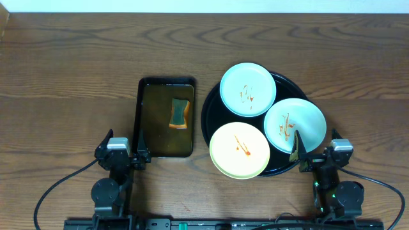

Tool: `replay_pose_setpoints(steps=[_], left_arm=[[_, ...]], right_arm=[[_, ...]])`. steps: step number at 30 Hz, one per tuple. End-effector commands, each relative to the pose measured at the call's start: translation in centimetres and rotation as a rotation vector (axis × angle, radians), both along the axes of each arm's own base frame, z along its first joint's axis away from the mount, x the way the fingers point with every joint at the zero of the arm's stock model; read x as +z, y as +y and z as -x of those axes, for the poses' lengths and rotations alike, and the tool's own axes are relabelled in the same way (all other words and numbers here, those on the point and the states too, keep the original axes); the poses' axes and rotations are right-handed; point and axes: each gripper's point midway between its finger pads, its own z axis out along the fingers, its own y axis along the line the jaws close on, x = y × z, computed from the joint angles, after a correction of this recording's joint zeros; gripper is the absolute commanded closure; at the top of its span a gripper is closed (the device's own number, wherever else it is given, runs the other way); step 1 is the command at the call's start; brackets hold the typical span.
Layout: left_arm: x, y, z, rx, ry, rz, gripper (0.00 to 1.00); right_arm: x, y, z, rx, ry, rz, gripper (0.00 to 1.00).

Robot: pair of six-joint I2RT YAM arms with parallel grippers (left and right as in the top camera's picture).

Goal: Clean dirty plates on tray and stack at the side
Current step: 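Move both grippers forward toward the sponge tray and the plates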

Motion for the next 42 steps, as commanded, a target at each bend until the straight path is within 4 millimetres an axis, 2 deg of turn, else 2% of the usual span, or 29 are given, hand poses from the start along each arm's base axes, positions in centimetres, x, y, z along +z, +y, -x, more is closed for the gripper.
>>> replay_pose_setpoints(steps=[1, 17, 21, 28, 35, 42], left_arm=[[-1.6, -0.2, 0.1, -0.015, 0.054, -0.011, 0.18], [-1.6, -0.2, 0.1, -0.015, 0.054, -0.008, 0.18], [-1.5, -0.2, 0.1, -0.006, 0.055, 0.062, 0.18], [-1.7, -0.2, 0.4, -0.003, 0.119, 0.072, 0.18], [0.6, -0.2, -0.2, 0.001, 0.171, 0.084, 0.18], [2.2, -0.2, -1.0, 0.007, 0.347, 0.087, 0.18]], right_arm=[[-0.2, 0.1, 0.0, 0.005, 0.005, 0.014, 0.01], [-0.2, 0.1, 0.0, 0.001, 0.005, 0.008, 0.01], [-0.2, 0.3, 0.0, 0.015, 0.007, -0.004, 0.01], [0.1, 0.3, 0.2, 0.013, 0.019, -0.012, 0.01], [0.5, 0.3, 0.6, 0.013, 0.123, -0.007, 0.01], [1.0, 0.8, 0.5, 0.039, 0.3, -0.005, 0.01]])
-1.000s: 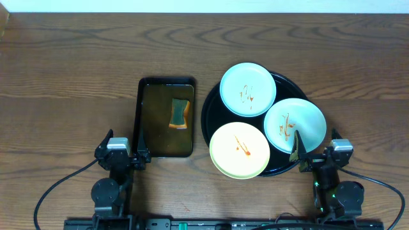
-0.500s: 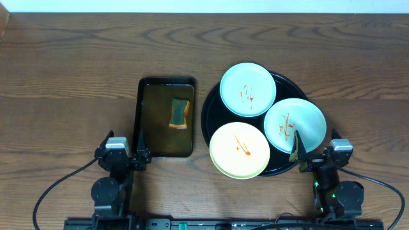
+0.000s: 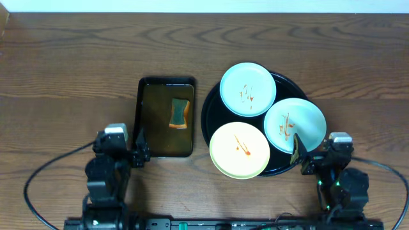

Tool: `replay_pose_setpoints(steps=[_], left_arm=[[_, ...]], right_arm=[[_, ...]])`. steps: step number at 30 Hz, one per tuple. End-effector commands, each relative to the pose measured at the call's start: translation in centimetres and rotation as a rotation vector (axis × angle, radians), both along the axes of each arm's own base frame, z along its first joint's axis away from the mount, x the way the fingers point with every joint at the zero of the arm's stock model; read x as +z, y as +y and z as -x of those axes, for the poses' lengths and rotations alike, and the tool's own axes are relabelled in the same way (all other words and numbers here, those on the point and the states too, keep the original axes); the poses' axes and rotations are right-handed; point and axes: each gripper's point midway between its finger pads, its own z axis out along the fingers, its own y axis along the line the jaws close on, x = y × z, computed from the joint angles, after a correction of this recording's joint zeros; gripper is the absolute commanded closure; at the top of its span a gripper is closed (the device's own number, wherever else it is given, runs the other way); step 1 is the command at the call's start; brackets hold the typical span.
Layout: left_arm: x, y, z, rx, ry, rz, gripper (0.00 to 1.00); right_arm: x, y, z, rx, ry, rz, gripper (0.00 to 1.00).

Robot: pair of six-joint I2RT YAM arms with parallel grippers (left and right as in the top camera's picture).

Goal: Clean dirty plates on tray and stack at the side
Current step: 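Move both grippers forward toward the sponge tray and the plates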

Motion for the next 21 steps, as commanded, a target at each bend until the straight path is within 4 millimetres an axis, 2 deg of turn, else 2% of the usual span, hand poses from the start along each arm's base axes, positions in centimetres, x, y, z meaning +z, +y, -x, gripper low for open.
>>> replay_pose_setpoints(steps=[1, 9, 15, 21], left_arm=[[1.9, -0.1, -0.6, -0.001, 0.056, 0.022, 0.18], [3.5, -0.2, -1.1, -0.002, 0.334, 0.03, 0.18], [3.9, -2.1, -0.8, -0.086, 0.531, 0.106, 0.18], [3.9, -2.2, -0.6, -0.089, 0.57, 0.117, 0.18]], right_arm=[[1.6, 0.6, -0.2, 0.024, 0.059, -0.021, 0.01], [1.7, 0.9, -0.4, 0.034, 0.359, -0.019, 0.01], [1.5, 1.5, -0.4, 0.059, 0.549, -0.03, 0.01], [1.8, 4.3, -0.1, 0.192, 0.585, -0.128, 0.01]])
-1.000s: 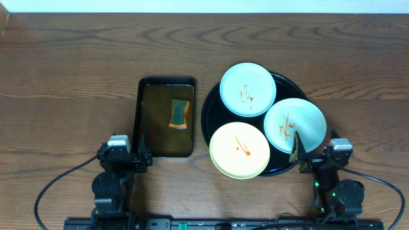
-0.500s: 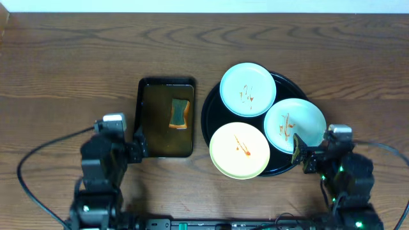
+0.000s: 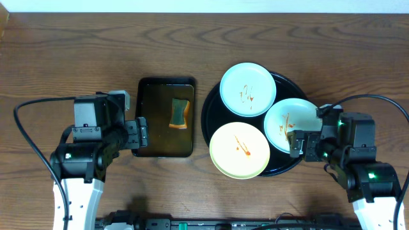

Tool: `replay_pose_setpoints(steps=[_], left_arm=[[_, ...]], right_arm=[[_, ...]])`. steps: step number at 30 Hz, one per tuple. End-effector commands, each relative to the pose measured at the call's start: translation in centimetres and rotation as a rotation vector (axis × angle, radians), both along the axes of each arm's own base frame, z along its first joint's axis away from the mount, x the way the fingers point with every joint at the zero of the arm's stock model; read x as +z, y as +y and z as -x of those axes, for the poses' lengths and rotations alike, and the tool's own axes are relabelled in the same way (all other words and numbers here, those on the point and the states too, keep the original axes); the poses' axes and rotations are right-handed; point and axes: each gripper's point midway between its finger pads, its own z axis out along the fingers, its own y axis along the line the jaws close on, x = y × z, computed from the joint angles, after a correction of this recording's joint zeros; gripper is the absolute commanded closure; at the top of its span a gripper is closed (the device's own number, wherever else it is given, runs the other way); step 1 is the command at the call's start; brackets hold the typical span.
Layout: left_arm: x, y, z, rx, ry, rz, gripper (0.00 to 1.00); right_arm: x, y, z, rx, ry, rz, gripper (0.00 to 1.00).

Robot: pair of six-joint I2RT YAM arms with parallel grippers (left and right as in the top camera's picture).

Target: Clean dirty plates on tray and stack at the side

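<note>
Three dirty plates with reddish-brown streaks lie on a round black tray (image 3: 289, 87): a light blue plate (image 3: 248, 88) at the back, a pale green plate (image 3: 289, 121) at the right and a cream plate (image 3: 239, 150) at the front. A yellow-and-green sponge (image 3: 180, 113) sits in a rectangular black pan (image 3: 156, 112) of liquid. My left gripper (image 3: 140, 133) hangs at the pan's front left edge. Over the front right rim of the pale green plate is my right gripper (image 3: 298, 144). From above, neither gripper's finger gap shows.
The wooden table (image 3: 77, 57) stretches wide to the left, behind and to the right of the pan and tray. Black cables loop from both arms along the front edge.
Both arms have risen and reached forward. The left gripper now stands higher at the pan's left edge, and the right gripper has moved up over the pale green plate's rim. Plates and sponge are unmoved.
Both arms were first folded low at the table's front edge, grippers beside the pan and the tray. A little later they had lifted slightly. Now both are extended further in, with the sponge and all three plates where they began.
</note>
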Motion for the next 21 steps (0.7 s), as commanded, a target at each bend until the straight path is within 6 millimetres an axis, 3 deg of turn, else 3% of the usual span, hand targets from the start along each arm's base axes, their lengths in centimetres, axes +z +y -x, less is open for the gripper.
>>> replay_pose_setpoints(steps=[1, 6, 13, 17, 21], left_arm=[[1.0, -0.4, -0.2, 0.0, -0.017, 0.031, 0.17], [1.8, -0.4, -1.6, 0.007, -0.081, 0.04, 0.18], [3.3, -1.5, -5.5, 0.0, -0.2, 0.085, 0.2], [1.3, -2.0, -7.2, -0.006, -0.161, 0.027, 0.2], [-2.1, -4.3, -8.4, -0.086, -0.078, 0.007, 0.2]], right_arm=[[1.2, 1.9, -0.1, 0.06, -0.014, -0.092, 0.01], [1.0, 2.4, 0.3, 0.08, 0.002, -0.098, 0.06], [-0.7, 3.9, 0.8, 0.076, 0.102, -0.119, 0.11], [-2.9, 4.8, 1.1, 0.079, 0.211, -0.118, 0.23], [-5.2, 5.7, 1.2, 0.057, 0.327, -0.122, 0.3]])
